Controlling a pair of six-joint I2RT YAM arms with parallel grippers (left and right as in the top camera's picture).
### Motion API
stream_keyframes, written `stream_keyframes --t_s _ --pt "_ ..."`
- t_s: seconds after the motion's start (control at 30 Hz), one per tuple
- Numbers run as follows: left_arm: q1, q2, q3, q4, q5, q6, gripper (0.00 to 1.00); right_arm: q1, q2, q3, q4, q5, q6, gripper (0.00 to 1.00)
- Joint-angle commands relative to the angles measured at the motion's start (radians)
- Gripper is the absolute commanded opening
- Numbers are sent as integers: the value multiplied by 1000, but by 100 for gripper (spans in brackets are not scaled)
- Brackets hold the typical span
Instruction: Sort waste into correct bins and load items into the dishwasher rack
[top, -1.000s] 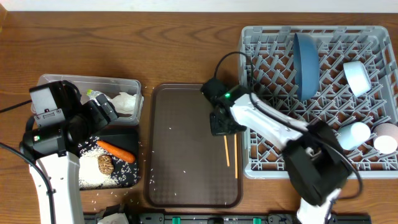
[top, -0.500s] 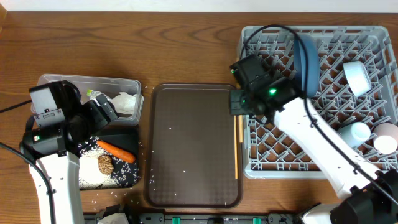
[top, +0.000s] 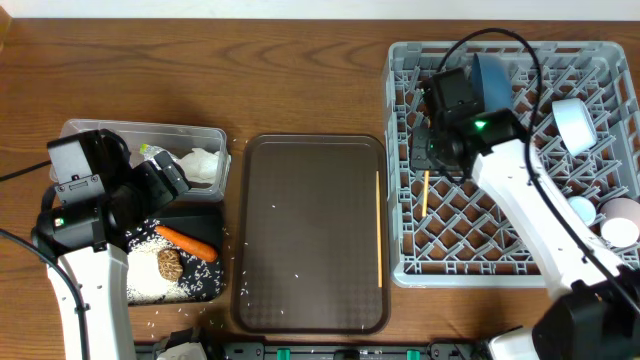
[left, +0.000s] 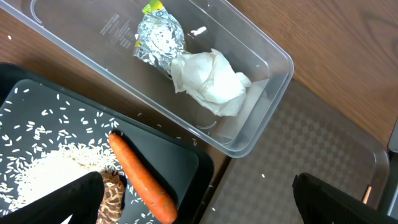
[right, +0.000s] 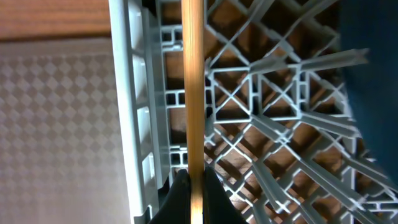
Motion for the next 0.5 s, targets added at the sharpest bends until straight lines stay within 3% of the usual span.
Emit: stream_keyframes --t_s 0.0,0.13,0.2,0.27,0.47 --pt "3 4 21 -3 -13 17 98 32 57 2 2 -13 -28 1" --pt "3 4 21 -3 -13 17 98 43 89 2 29 -19 -18 3" --pt "3 4 21 -3 -13 17 98 41 88 3 41 -21 -9 28" --pt "3 4 21 -3 -13 17 98 43 69 5 42 -25 -3 40" --pt "3 4 21 -3 -13 17 98 105 -2 5 32 -29 -5 44"
